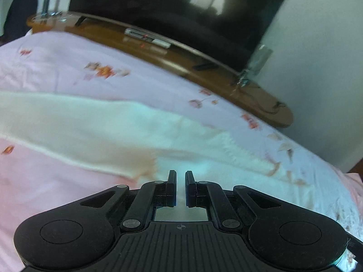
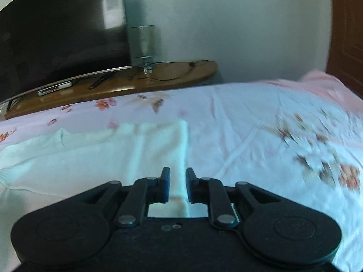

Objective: Fold small clothes

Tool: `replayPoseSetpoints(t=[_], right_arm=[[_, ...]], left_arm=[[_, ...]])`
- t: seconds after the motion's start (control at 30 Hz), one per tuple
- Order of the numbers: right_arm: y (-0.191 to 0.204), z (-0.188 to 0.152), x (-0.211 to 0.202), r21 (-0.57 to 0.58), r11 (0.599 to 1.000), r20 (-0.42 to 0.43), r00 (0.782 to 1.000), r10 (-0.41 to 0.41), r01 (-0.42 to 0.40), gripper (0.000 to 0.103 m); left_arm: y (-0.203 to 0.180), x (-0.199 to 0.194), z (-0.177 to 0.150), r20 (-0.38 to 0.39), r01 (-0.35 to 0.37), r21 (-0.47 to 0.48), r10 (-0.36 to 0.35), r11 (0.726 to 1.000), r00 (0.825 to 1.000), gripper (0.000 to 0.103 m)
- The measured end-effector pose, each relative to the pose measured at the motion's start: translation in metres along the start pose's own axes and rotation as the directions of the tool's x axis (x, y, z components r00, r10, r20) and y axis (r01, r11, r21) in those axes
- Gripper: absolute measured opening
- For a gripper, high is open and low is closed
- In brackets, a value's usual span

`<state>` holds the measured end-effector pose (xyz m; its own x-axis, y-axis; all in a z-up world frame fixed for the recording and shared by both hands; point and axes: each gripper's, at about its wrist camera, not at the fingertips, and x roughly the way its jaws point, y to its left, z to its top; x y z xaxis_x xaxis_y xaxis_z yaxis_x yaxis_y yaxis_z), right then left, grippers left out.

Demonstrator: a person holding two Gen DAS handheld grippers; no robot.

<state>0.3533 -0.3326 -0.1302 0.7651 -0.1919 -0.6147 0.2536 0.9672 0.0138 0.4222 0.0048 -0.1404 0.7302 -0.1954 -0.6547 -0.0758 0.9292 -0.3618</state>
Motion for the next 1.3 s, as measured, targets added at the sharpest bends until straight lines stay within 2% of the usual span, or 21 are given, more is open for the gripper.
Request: replayPoseSetpoints(t=[0.07,0.17,0.27,0.33,0.37,0.4,0.47,0.57,0.6,0.63,0.67,0.73,0.83,0.9,0.97,1.07,1.13,1.17,1.2,1.3], right_arm=[[0.010,0.007,0.013,-0.023,1.000,-0.017,1.000,0.016,-0.017,0.017],[0.022,0.012,0.027,-0.057,0.998,-0.040,0.999,0.027,-0.029,0.019],[0.025,0.008,0.038,-0.066,0.997,-0.060,0.998,0.029,-0.033,0.022],[0.026,0.001,0.043,-0.066,0.997,-0.086,0.996,0.030,-0.036,0.022],[0.025,-0.003,0.047,-0.065,0.997,-0.104,0.994,0.035,-0.042,0.022],[0.024,-0.007,0.050,-0.066,0.997,-0.120,0.992,0.035,-0.043,0.021],[0.023,-0.012,0.052,-0.076,0.996,-0.115,0.993,0.038,-0.047,0.021],[0.023,-0.013,0.049,-0.090,0.995,-0.120,0.992,0.042,-0.053,0.021],[0.022,-0.011,0.048,-0.083,0.995,-0.123,0.991,0.046,-0.056,0.021],[0.021,-0.009,0.047,-0.074,0.996,-0.119,0.992,0.049,-0.058,0.021],[0.021,-0.007,0.045,-0.067,0.996,-0.110,0.993,0.053,-0.061,0.021],[0.022,-0.003,0.044,-0.062,0.996,-0.093,0.994,0.052,-0.058,0.021],[0.028,-0.002,0.049,-0.078,0.996,-0.090,0.995,0.043,-0.050,0.022],[0.034,-0.007,0.060,-0.109,0.993,-0.137,0.990,0.029,-0.044,0.023],[0.038,-0.008,0.056,-0.126,0.991,-0.129,0.992,0.019,-0.035,0.024],[0.044,-0.006,0.044,-0.099,0.991,-0.124,0.989,0.077,-0.089,0.024],[0.053,-0.004,0.036,-0.109,0.989,-0.109,0.990,0.089,-0.101,0.025],[0.059,-0.002,0.032,-0.114,0.987,-0.100,0.990,0.100,-0.111,0.025],[0.066,0.000,0.028,-0.119,0.985,-0.096,0.989,0.112,-0.124,0.025],[0.087,0.003,0.020,-0.140,0.976,-0.104,0.983,0.152,-0.166,0.025]], left_arm=[[-0.009,0.008,0.004,-0.015,0.008,0.015,-0.008,1.000,1.000,0.006],[-0.010,0.030,0.009,-0.100,-0.015,-0.010,0.013,1.000,0.995,0.007],[-0.009,0.041,0.006,-0.138,0.018,-0.035,-0.023,0.999,0.990,0.009],[-0.015,0.047,0.002,-0.124,0.032,0.013,-0.030,0.999,0.992,0.027],[-0.014,0.054,0.001,-0.124,0.023,0.016,-0.020,1.000,0.992,0.052],[-0.007,0.064,0.002,-0.133,0.006,-0.015,-0.008,1.000,0.991,0.056],[0.005,0.069,0.005,-0.097,0.015,-0.066,-0.021,0.998,0.995,0.056],[0.006,0.067,0.013,-0.070,-0.046,-0.031,0.044,0.998,0.997,0.056],[0.008,0.065,0.014,-0.053,-0.087,-0.030,0.086,0.996,0.995,0.056],[0.013,0.064,0.016,-0.047,-0.131,-0.045,0.129,0.990,0.991,0.056],[0.021,0.060,0.018,-0.044,-0.136,-0.089,0.132,0.987,0.990,0.056],[0.029,0.053,0.018,-0.034,-0.092,-0.143,0.088,0.985,0.996,0.056],[0.015,0.052,0.013,-0.055,-0.043,-0.053,0.040,0.998,0.998,0.056],[0.012,0.063,0.009,-0.117,-0.074,-0.003,0.073,0.997,0.990,0.056],[0.018,0.058,0.009,-0.109,-0.066,-0.030,0.063,0.997,0.992,0.056],[0.029,0.041,0.014,-0.126,-0.066,-0.083,0.055,0.994,0.990,0.057],[0.038,0.030,0.016,-0.135,-0.076,-0.106,0.062,0.991,0.989,0.067],[0.043,0.022,0.017,-0.138,-0.095,-0.108,0.080,0.990,0.987,0.084],[0.049,0.020,0.018,-0.130,-0.118,-0.106,0.104,0.987,0.986,0.093],[0.066,-0.006,0.018,-0.080,-0.158,-0.084,0.151,0.984,0.985,0.093]])
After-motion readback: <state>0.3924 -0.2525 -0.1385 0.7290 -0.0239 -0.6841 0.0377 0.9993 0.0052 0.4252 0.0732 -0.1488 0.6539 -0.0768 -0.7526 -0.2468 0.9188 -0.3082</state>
